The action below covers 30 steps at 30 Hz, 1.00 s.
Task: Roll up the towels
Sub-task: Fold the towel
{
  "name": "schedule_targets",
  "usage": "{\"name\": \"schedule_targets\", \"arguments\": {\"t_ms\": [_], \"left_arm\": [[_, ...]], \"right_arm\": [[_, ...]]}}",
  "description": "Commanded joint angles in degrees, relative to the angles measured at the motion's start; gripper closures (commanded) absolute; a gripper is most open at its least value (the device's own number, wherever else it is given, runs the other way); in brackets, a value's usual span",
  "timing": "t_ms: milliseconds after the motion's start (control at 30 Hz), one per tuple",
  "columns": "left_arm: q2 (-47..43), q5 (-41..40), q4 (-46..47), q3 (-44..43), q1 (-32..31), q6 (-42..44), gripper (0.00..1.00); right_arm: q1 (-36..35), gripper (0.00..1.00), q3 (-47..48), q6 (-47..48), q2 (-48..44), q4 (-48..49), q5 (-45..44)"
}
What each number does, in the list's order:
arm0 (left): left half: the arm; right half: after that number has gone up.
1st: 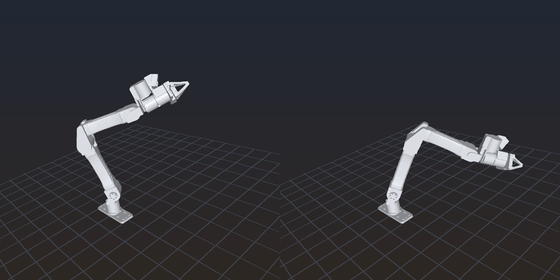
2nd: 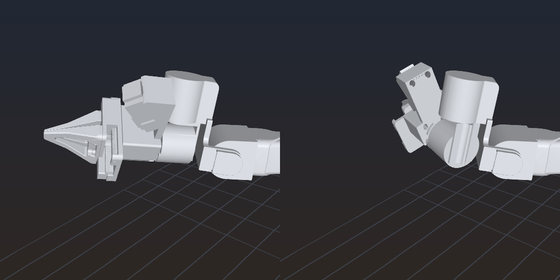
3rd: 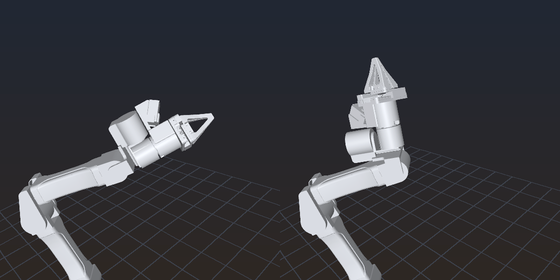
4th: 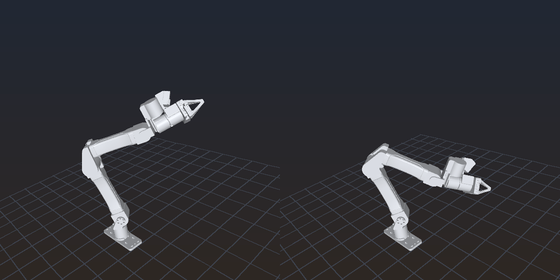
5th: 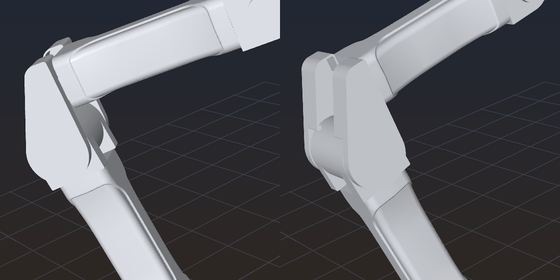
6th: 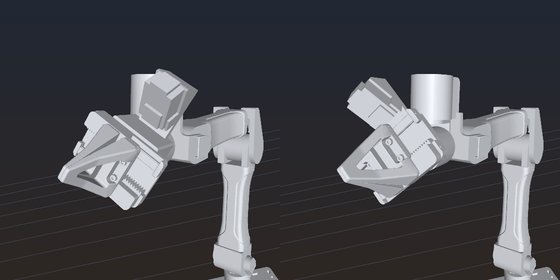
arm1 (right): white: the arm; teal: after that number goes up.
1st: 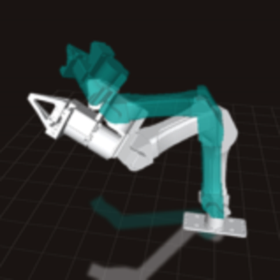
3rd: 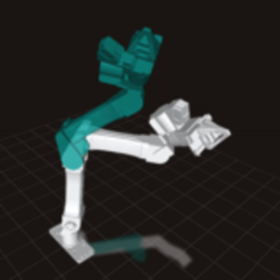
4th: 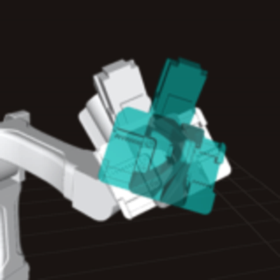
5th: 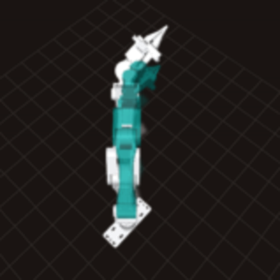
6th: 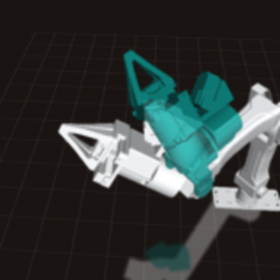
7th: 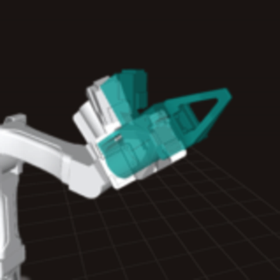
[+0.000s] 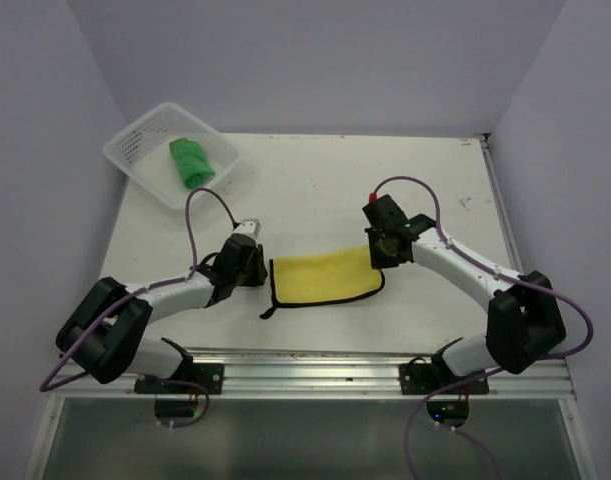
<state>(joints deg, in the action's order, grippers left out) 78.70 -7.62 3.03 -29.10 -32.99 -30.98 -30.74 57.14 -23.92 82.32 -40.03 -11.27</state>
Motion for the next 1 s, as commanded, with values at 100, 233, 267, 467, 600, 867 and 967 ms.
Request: {"name": "schedule_targets", "arguments": {"t_ms": [100, 233, 267, 467, 600, 867, 967], "left_arm": [[3.04, 4.44, 6.28, 0.72, 0.3, -1.1, 0.68], [5.23, 6.21, 7.6, -0.25, 0.21, -1.36, 0.69], [5.5, 6.47, 7.69, -0.43, 0.21, -1.36, 0.7], [5.5, 7.35, 8.75, 0.01, 0.21, -1.27, 0.7], [5.42, 8.93, 9.36, 0.45, 0.12, -1.71, 0.7], [4.54, 9.64, 10.42, 1.77, -0.49, -2.59, 0.71], [4.18, 9.99, 10.95, 2.38, -0.58, -3.03, 0.71]], "right_arm": [[-0.11, 1.0, 4.46, 1.77, -1.91, -3.21, 0.71], [-0.63, 1.0, 5.17, 1.6, -1.2, -3.12, 1.6], [-0.81, 1.0, 5.34, 1.6, -1.03, -3.04, 1.77], [-4.76, 1.0, 8.06, 0.9, 1.17, -3.12, 1.07], [-8.01, 1.0, 10.35, -0.59, 3.37, -2.95, 0.98], [-12.94, 1.0, 16.32, -2.0, 9.68, -3.83, -0.25], [-14.25, 1.0, 18.34, -2.71, 11.19, -4.0, -0.25]]}}
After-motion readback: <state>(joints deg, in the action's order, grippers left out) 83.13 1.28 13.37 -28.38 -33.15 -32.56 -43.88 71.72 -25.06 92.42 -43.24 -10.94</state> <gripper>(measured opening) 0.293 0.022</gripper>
